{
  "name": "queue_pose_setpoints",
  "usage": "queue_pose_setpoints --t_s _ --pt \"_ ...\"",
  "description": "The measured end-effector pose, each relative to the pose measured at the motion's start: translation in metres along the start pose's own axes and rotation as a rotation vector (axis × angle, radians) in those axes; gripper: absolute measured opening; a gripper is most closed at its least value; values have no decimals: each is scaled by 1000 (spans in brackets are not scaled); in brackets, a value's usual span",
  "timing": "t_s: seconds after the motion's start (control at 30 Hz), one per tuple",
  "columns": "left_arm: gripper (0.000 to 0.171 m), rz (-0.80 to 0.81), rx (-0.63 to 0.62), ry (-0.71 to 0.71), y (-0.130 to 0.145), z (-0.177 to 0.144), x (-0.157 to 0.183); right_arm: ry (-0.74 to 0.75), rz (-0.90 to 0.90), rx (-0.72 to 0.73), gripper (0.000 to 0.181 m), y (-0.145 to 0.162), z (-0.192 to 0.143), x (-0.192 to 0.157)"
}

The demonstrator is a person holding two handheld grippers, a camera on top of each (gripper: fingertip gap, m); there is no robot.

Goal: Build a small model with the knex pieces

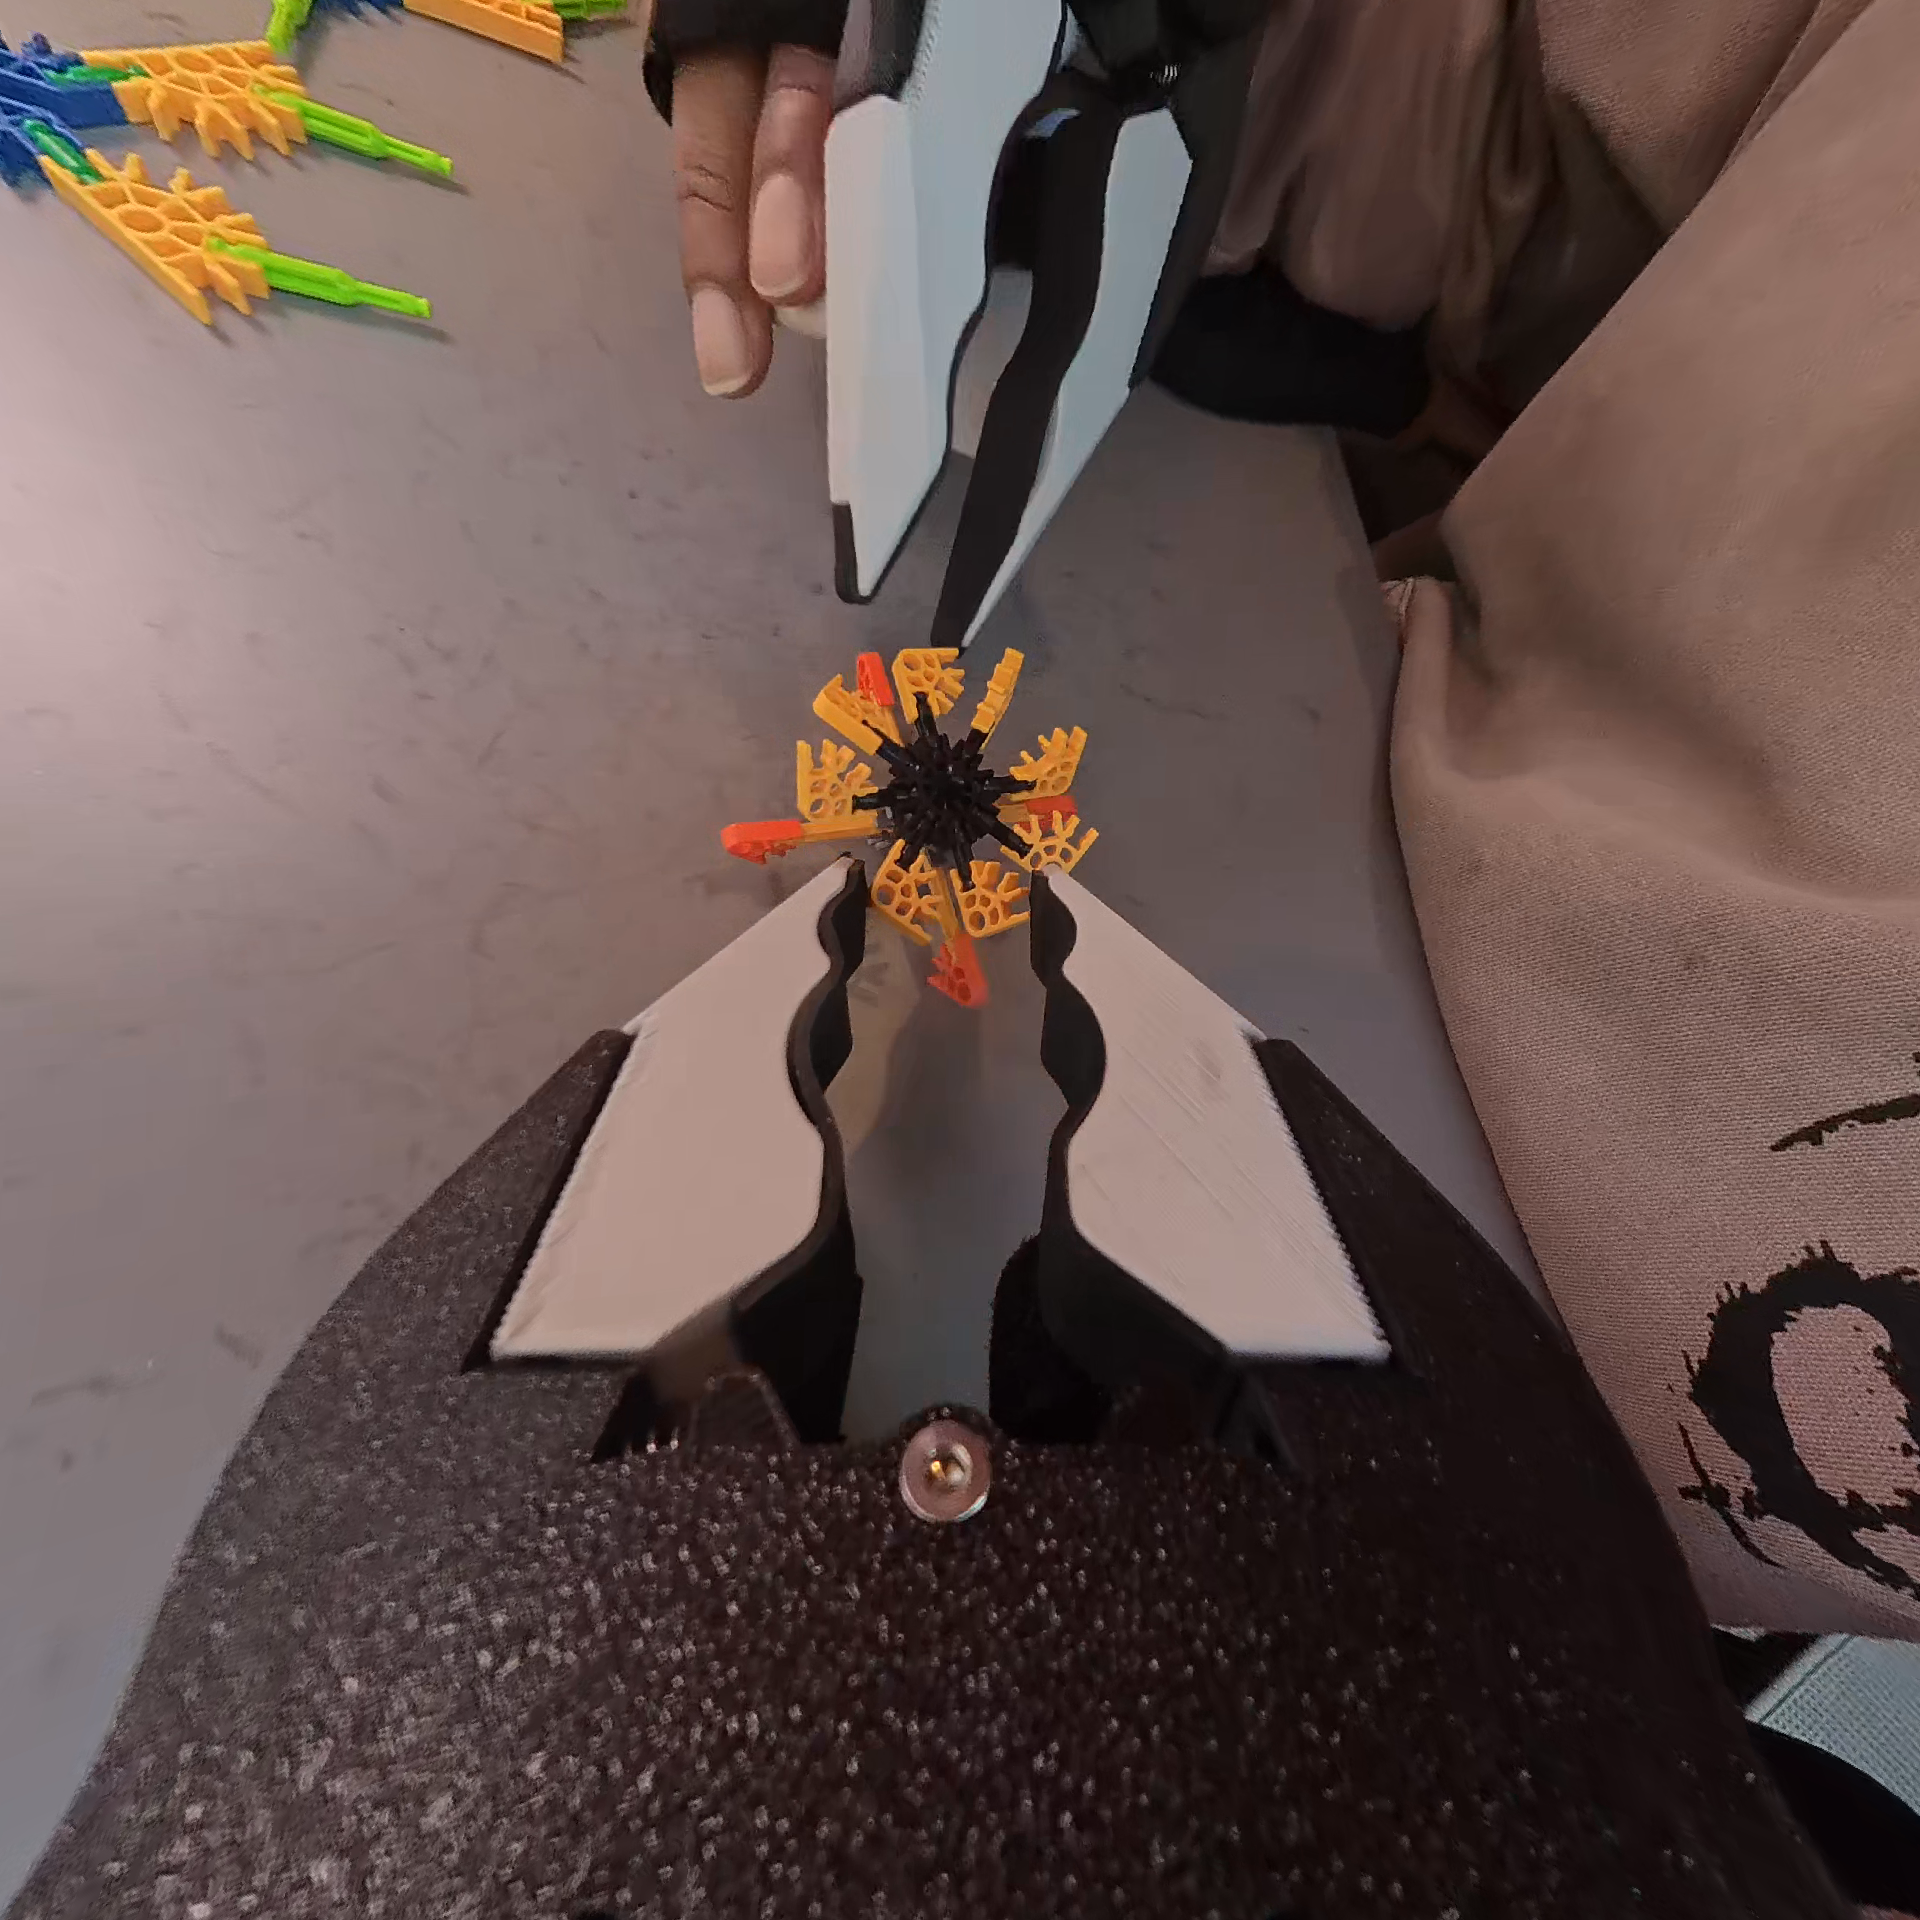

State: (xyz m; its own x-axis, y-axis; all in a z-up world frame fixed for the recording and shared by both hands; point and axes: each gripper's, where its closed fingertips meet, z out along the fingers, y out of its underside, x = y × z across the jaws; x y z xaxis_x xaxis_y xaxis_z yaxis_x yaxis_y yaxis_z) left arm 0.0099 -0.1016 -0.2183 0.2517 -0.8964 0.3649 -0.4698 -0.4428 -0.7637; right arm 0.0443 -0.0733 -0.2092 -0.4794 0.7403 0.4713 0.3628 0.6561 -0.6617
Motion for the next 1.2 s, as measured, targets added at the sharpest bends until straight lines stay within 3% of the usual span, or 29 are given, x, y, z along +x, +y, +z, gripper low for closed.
queue_pose_setpoints --t_s 0.2,0.77,0.9,1.1,1.2 --pt "31 0 4 9 2 -3 2 11 -115 -52 16 -1 6 -11" --pt "31 -3 4 9 3 -3 5 31 -180 -22 6 -10 10 -12" --pt "31 9 -4 -4 3 -3 6 -52 28 26 3 -13 8 -12" --pt "31 31 -13 -47 3 -4 6 -311 646 38 3 -12 9 -9" --pt "31 28 -15 -50 4 -4 7 -346 680 34 4 -13 9 -10"
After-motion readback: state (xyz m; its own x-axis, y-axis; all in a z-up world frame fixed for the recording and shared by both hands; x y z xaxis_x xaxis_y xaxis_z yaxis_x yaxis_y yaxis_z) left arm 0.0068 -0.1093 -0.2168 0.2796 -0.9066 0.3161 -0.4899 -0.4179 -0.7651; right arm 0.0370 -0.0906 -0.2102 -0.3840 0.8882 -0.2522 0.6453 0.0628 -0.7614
